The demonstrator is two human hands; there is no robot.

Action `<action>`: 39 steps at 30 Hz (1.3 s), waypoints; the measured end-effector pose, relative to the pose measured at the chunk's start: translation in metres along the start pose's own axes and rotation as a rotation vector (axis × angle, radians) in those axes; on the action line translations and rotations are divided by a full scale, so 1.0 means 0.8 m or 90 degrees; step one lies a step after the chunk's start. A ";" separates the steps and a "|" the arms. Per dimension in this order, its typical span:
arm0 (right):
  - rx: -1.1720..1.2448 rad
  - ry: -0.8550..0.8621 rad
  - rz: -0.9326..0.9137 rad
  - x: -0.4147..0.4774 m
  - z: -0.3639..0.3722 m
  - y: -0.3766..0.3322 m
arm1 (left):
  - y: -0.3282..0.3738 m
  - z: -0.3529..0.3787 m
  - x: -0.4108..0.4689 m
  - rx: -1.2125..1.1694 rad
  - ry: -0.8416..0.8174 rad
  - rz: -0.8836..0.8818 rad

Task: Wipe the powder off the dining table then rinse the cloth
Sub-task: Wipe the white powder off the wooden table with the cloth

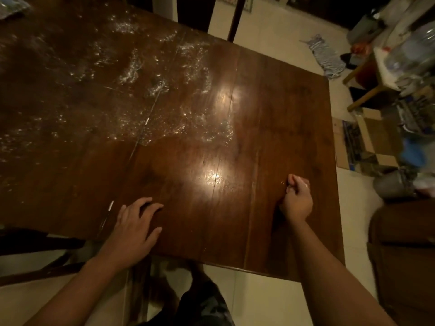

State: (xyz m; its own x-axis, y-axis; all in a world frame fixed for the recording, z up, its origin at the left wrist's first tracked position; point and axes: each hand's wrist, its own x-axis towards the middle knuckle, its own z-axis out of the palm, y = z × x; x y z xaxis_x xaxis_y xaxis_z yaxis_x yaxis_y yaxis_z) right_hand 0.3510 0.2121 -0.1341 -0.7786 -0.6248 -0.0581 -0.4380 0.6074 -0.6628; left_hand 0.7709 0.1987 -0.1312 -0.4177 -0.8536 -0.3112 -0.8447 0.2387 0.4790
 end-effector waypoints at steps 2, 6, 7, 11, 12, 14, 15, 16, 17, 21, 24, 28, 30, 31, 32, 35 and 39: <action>-0.009 -0.049 -0.088 -0.010 0.021 -0.037 | 0.001 0.003 0.000 -0.010 0.011 -0.006; -0.081 -0.362 -0.399 -0.085 0.049 -0.065 | 0.004 0.008 0.002 -0.032 0.034 -0.020; -0.097 -0.466 -0.487 -0.107 0.049 -0.059 | 0.003 0.008 0.002 -0.036 0.035 -0.019; -0.049 -0.734 -0.677 -0.151 0.013 -0.017 | -0.010 0.002 -0.003 -0.078 0.006 -0.007; -0.054 -0.743 -0.691 -0.140 0.004 -0.007 | -0.015 -0.001 -0.005 -0.093 0.007 -0.013; -0.081 -0.688 -0.670 -0.109 -0.007 0.008 | -0.027 -0.010 -0.008 -0.107 0.038 -0.041; -0.082 -0.627 -0.620 -0.093 -0.004 0.013 | -0.035 -0.016 -0.010 -0.105 0.059 -0.067; -0.062 -0.548 -0.545 -0.083 0.002 0.014 | -0.046 -0.023 -0.011 -0.097 0.084 -0.098; -0.034 -0.455 -0.465 -0.081 0.012 0.005 | -0.059 -0.030 -0.013 -0.085 0.111 -0.132; -0.037 -0.281 -0.336 -0.133 0.082 -0.051 | -0.121 -0.068 -0.015 -0.059 0.178 -0.327; -0.018 -0.466 -0.541 -0.186 0.132 -0.078 | -0.155 -0.096 -0.006 -0.081 0.175 -0.407; -0.015 -0.659 -0.811 -0.179 0.163 -0.093 | -0.158 -0.103 0.003 -0.068 0.072 -0.390; -0.021 -0.657 -0.808 -0.151 0.188 -0.113 | -0.159 -0.094 -0.001 -0.062 0.001 -0.395; -0.019 -0.630 -0.775 -0.140 0.202 -0.130 | -0.161 -0.090 -0.002 -0.048 -0.017 -0.394; -0.015 -0.585 -0.738 -0.133 0.219 -0.151 | -0.164 -0.087 -0.002 -0.032 -0.025 -0.391; -0.009 -0.415 -0.527 -0.138 0.267 -0.217 | -0.172 -0.084 0.002 -0.018 -0.023 -0.395; 0.003 -0.332 -0.400 -0.160 0.312 -0.284 | -0.173 -0.080 0.004 -0.023 -0.028 -0.399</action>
State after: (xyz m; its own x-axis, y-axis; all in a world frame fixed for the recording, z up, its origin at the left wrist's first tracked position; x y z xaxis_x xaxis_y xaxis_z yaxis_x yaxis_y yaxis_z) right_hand 0.6624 0.0314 -0.1627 -0.0789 -0.9968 -0.0140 -0.7209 0.0667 -0.6898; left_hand 0.9080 0.1336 -0.1458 0.1391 -0.8064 -0.5748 -0.9221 -0.3171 0.2217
